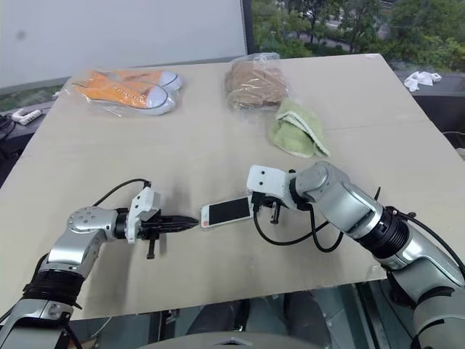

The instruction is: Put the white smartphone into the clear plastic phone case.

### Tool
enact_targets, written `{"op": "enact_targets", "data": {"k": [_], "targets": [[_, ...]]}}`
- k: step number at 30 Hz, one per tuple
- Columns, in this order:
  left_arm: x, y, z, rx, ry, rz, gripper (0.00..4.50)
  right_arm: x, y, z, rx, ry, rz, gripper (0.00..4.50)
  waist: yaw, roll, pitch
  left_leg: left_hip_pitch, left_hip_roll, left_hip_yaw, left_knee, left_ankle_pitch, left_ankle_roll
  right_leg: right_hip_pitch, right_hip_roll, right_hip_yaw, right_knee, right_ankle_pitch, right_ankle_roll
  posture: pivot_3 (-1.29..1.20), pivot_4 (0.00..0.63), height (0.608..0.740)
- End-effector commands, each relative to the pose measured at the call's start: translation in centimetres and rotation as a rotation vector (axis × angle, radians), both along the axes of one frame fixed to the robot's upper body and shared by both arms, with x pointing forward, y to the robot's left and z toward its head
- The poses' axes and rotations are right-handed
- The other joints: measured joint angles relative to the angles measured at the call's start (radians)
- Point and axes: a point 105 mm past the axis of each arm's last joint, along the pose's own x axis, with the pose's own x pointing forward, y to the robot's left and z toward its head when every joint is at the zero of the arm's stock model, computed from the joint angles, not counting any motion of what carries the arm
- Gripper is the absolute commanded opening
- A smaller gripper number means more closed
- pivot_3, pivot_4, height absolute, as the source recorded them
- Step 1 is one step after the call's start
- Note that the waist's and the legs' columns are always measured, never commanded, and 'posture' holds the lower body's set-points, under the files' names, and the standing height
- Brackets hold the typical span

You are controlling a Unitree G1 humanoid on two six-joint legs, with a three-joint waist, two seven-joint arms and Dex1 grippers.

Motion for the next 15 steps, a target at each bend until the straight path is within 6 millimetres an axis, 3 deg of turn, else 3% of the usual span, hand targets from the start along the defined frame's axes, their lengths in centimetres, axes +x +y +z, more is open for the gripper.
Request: {"op": "enact_targets", "data": {"k": [1, 7, 14, 15], "targets": [[0.9, 3.6, -0.8, 0.061, 0.017, 0.175, 0.00, 0.6, 0.3, 1.3, 0.033, -0.057, 0.004, 0.03, -0.005, 0.000, 0.000, 0.000, 0.000, 0.000, 0.000, 0.000, 0.000, 0.000, 0.000, 0.000, 0.000, 0.000, 0.000, 0.00, 0.150, 0.740], [1.6, 3.9, -1.0, 0.052, 0.011, 0.190, 0.00, 1.3, 0.3, 1.8, 0.056, -0.093, -0.015, 0.03, -0.005, 0.000, 0.000, 0.003, 0.001, 0.000, 0.000, 0.001, -0.001, 0.002, 0.001, 0.000, 0.002, 0.002, -0.003, 0.00, 0.150, 0.740], [1.6, 3.8, 0.6, -0.002, 0.002, 0.158, 0.00, 0.6, -0.2, 2.4, 0.105, -0.036, 0.004, 0.03, -0.005, 0.000, 0.000, 0.003, 0.001, 0.000, 0.000, 0.001, -0.001, 0.002, 0.002, 0.000, 0.002, 0.002, -0.003, 0.00, 0.150, 0.740], [1.6, 3.8, 1.0, -0.009, 0.001, 0.151, 0.00, 0.4, -0.4, 2.4, 0.105, -0.023, 0.014, 0.30, -0.006, 0.000, 0.000, 0.002, 0.001, 0.000, 0.000, 0.001, -0.001, 0.002, 0.002, 0.000, 0.002, 0.002, -0.003, 0.00, 0.150, 0.740]]}}
